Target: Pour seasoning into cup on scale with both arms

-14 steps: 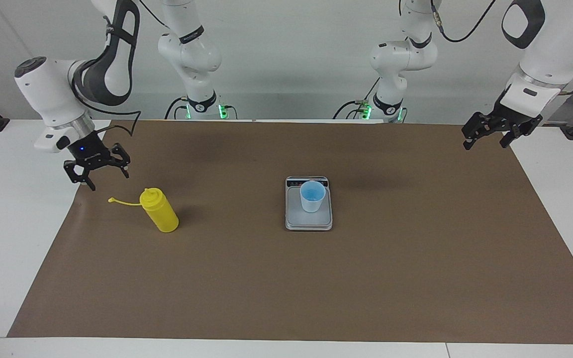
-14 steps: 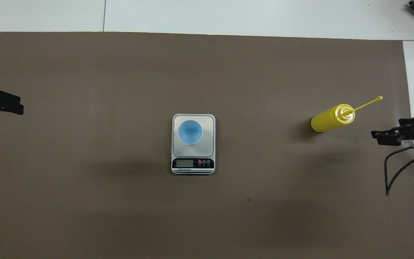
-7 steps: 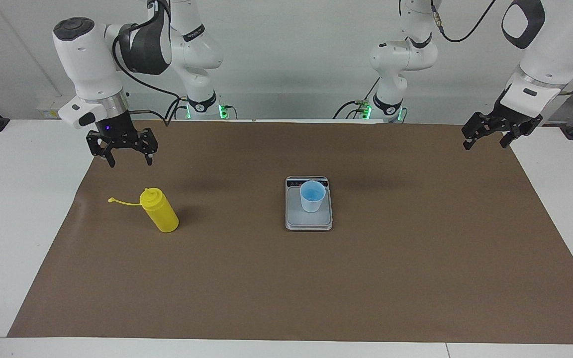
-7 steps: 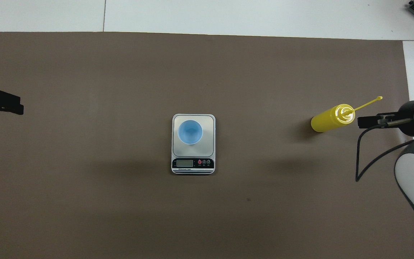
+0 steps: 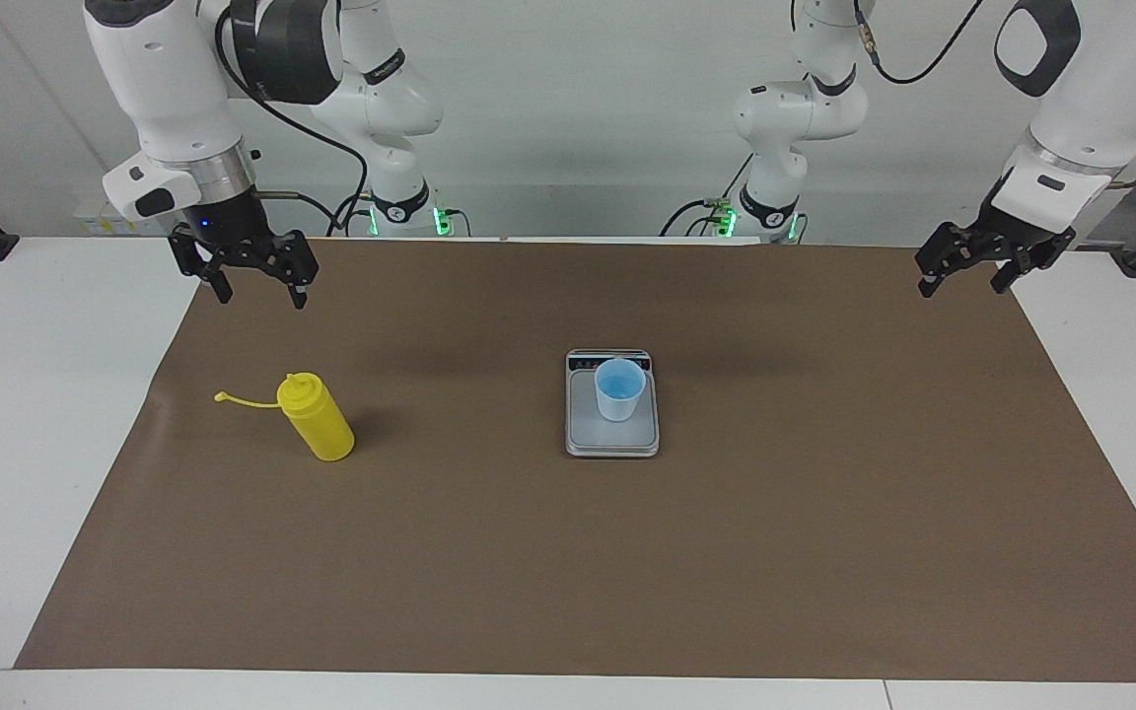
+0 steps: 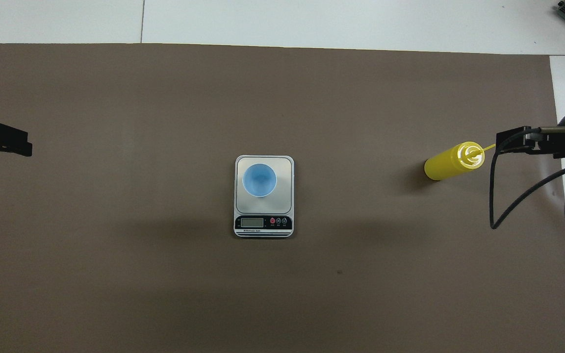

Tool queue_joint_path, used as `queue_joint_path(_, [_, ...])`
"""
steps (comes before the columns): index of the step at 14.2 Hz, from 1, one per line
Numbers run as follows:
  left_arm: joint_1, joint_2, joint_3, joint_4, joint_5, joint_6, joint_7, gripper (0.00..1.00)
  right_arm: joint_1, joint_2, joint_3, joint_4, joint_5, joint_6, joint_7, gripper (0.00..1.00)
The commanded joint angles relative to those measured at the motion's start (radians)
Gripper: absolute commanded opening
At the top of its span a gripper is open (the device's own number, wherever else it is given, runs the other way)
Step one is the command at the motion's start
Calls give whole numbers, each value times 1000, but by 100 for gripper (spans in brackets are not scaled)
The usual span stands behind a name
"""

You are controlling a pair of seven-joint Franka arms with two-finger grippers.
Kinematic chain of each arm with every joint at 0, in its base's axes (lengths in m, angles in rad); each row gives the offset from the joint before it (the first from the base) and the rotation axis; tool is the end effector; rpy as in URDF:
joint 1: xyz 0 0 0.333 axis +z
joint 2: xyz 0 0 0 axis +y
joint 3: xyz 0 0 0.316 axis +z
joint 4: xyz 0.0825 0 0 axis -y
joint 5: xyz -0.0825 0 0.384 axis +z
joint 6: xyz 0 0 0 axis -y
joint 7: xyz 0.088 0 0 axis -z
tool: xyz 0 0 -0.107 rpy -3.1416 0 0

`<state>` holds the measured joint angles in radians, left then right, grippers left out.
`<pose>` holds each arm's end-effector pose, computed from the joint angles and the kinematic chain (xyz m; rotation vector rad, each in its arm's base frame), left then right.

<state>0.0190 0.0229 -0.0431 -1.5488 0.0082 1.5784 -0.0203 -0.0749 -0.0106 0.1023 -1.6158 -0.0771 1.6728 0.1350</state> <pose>0.5624 -0.0124 0.6228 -3.1345 0.0060 -0.0108 0.5608 0.0082 0.6186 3.0632 -0.1568 0.1130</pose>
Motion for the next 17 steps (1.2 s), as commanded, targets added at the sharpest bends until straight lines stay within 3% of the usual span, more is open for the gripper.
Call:
queue_joint_path(1, [4,-24,3,-24,-13,-3,5,100,3,3,-3,34,-12,-73,50,100])
queue_joint_path(4, [4,-24,3,-24,-13,-3,5,100,4,-18,4,1,-10,-96,130,100])
queue_joint_path(8, [4,-24,3,-24,-13,-3,5,100,3,-31,4,-27,-6,-88,124,100])
queue_joint_path(11, [4,-24,3,-24,-13,-3,5,100,-5,-31,2,-29,71,-84,121,100])
queue_joint_path(17, [4,-24,3,-24,-13,-3,5,100,-11,-41,0,-61,63,-27,68,100])
